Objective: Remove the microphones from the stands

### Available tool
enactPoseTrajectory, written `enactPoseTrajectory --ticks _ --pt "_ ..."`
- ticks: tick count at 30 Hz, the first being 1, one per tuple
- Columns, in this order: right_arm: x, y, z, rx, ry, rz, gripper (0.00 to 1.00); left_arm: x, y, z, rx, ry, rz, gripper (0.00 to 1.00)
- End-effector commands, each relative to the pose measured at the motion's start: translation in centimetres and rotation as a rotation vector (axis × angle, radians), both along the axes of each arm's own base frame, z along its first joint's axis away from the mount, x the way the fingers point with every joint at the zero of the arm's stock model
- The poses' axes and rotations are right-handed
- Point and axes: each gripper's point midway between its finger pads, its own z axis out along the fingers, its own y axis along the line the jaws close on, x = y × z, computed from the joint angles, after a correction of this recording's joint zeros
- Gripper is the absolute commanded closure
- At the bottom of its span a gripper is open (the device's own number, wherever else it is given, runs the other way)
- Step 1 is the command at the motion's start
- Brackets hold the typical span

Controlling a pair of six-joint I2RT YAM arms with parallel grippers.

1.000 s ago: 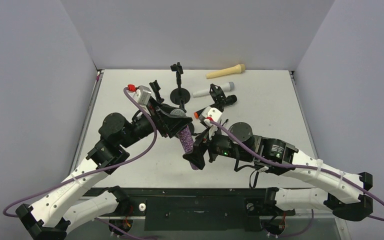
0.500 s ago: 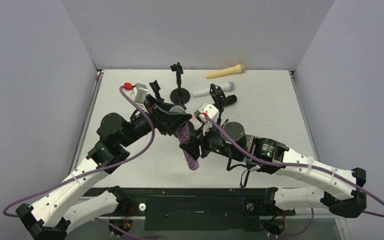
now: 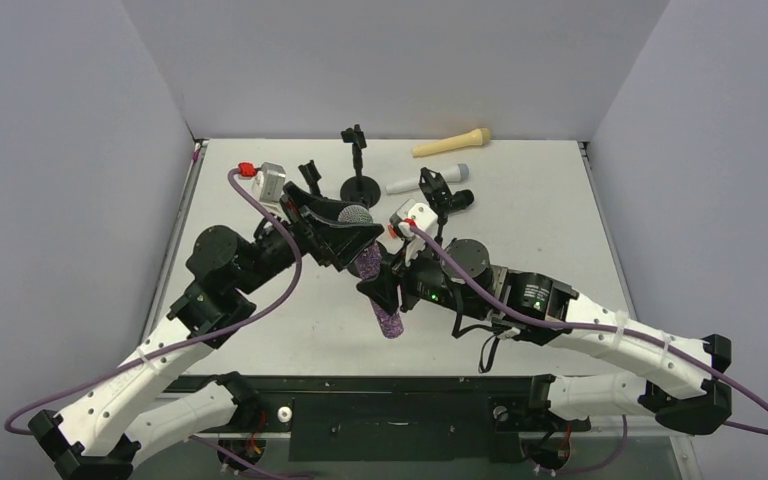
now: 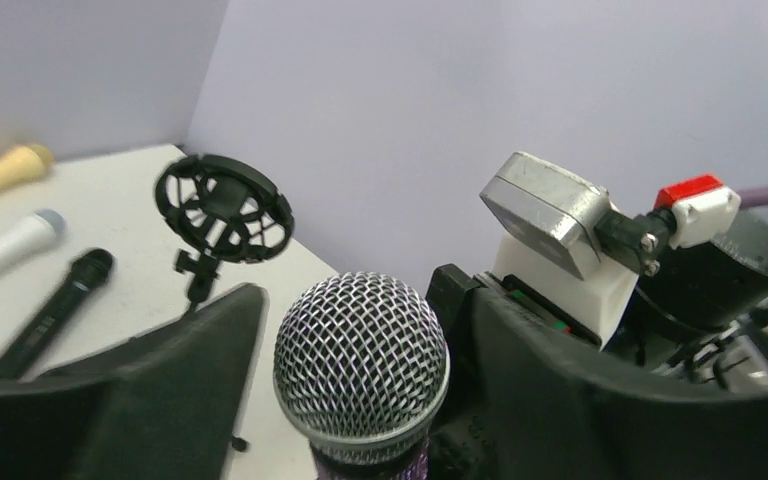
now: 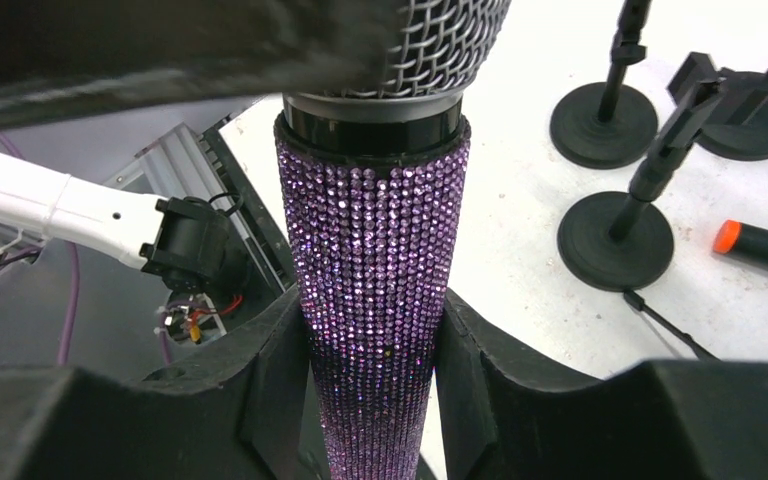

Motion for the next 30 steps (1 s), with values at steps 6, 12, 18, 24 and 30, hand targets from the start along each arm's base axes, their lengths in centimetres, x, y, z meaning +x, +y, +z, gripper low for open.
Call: enactPoseTrajectory --ticks 6,12,18,24,30 --pt "1.5 -2.5 6.3 0.134 -0.039 -0.077 1.00 -0.7 2.8 5.4 -0.052 -0.145 0.100 0.03" --pt "2.8 -5.1 9.1 0.196 -0.058 -0.149 1.00 -1.3 4.0 6.3 -0.064 -0.199 0.133 0.04" --pt "4.9 -9.1 13.9 0.284 -0.109 -0.269 1.00 -1.1 4.5 6.0 -0.051 -0.203 0.165 0.04" --pt "8.3 -14.0 16.9 0.330 -0.128 -0.451 1.00 0.4 4.4 4.1 -0.001 -0.160 0.216 0.04" --pt "12.7 -18.6 17.4 0.372 -0.110 -0.573 1.00 1.4 4.5 2.2 0.046 -0.136 0.253 0.04"
